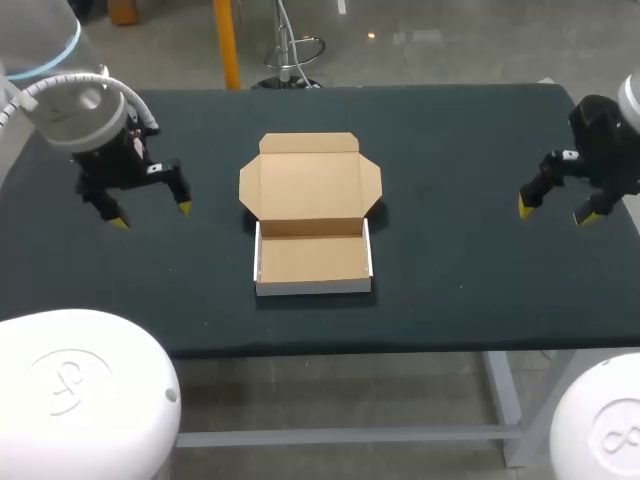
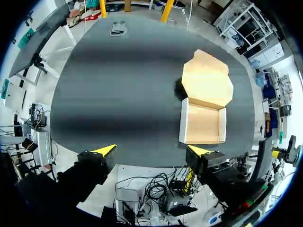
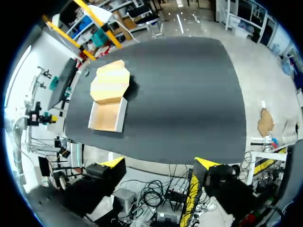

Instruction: Assemble the packaging by folding the flat box into shape, placing the metal phone stand inside, and closing the box properly

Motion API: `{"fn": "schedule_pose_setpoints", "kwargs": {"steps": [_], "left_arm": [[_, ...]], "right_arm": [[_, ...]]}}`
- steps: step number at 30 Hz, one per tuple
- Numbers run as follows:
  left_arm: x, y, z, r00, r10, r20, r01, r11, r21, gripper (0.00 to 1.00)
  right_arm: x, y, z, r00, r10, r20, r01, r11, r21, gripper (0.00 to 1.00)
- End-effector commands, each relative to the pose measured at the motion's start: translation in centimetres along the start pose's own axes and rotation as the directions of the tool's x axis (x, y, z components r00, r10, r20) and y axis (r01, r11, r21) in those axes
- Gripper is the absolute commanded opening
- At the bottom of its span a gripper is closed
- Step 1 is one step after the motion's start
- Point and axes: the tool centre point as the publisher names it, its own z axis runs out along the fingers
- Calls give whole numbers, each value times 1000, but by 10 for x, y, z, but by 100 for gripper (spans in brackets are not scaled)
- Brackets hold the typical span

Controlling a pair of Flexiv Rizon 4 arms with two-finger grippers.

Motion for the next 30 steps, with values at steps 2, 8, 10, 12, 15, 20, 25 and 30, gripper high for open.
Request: {"fn": "schedule_pose_setpoints", "kwargs": {"steps": [2,8,10,12,15,20,25,30], "left_arm": [[7,-19,24,1000,4,29,-3,999,-36,100],[11,-34,36,1000,2,29,-1,999,-52,100],[11,-36,37,999,5,38,-3,999,-48,100],[10,-40,37,999,1,42,0,999,-45,100],[6,-45,38,999,-11,40,13,999,-41,100],[-1,-54,43,999,-30,36,31,999,-44,100],[-7,-63,52,998,-37,43,40,998,-57,100],[-16,-76,67,998,-51,47,55,996,-73,100]], "right_arm": [[0,0,-2,1000,0,1,0,1000,4,100],[0,0,-2,1000,0,1,0,1000,4,100],[0,0,-2,1000,0,1,0,1000,4,100],[0,0,-2,1000,0,1,0,1000,4,100],[0,0,-2,1000,0,1,0,1000,4,100],[0,0,-2,1000,0,1,0,1000,4,100],[0,0,-2,1000,0,1,0,1000,4,100],[0,0,-2,1000,0,1,0,1000,4,100]]}}
